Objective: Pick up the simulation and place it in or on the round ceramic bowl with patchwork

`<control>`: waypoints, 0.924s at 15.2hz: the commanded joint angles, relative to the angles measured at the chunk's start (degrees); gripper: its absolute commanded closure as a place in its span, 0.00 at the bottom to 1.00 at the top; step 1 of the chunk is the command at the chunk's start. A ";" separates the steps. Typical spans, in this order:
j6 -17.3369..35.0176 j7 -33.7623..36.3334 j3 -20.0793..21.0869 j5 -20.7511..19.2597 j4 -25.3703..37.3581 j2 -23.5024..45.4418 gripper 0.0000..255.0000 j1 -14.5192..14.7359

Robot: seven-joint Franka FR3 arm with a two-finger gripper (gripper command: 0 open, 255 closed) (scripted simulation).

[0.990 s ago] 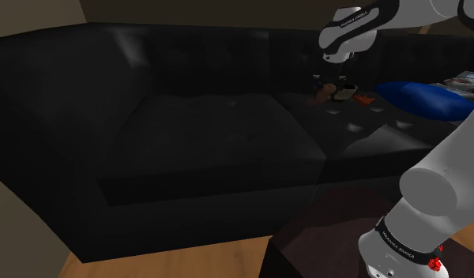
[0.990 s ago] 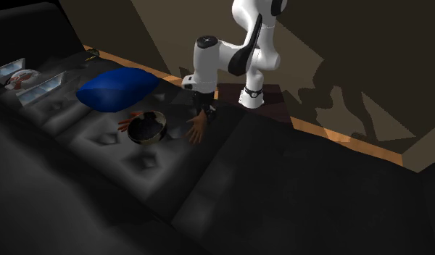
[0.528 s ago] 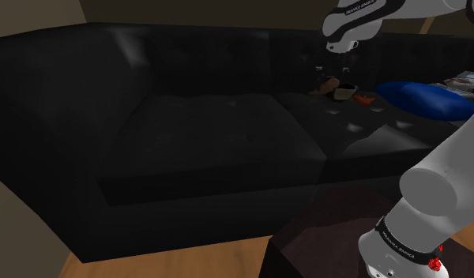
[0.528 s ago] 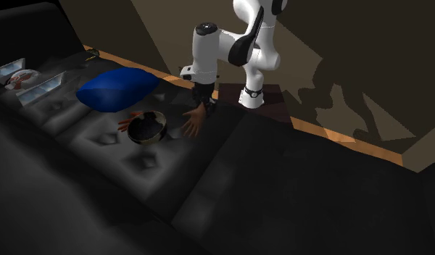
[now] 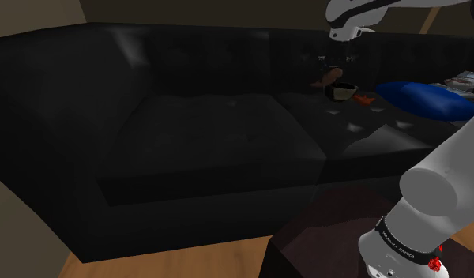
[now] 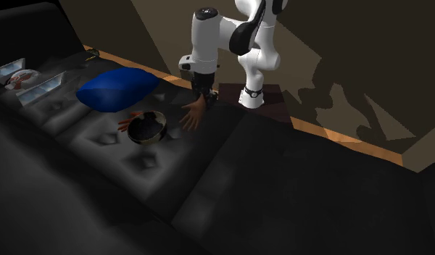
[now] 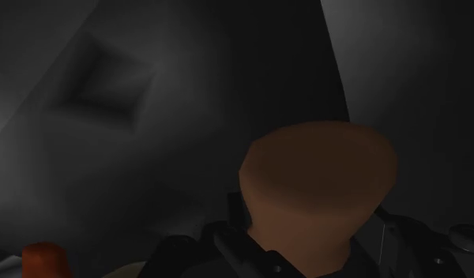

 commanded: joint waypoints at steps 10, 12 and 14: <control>-5.49 -6.74 -2.94 1.73 12.78 6.98 1.00 -3.06; -6.31 -9.24 -3.91 2.67 16.97 10.28 1.00 -4.48; -7.40 -11.68 -4.74 3.73 21.65 13.84 1.00 -6.04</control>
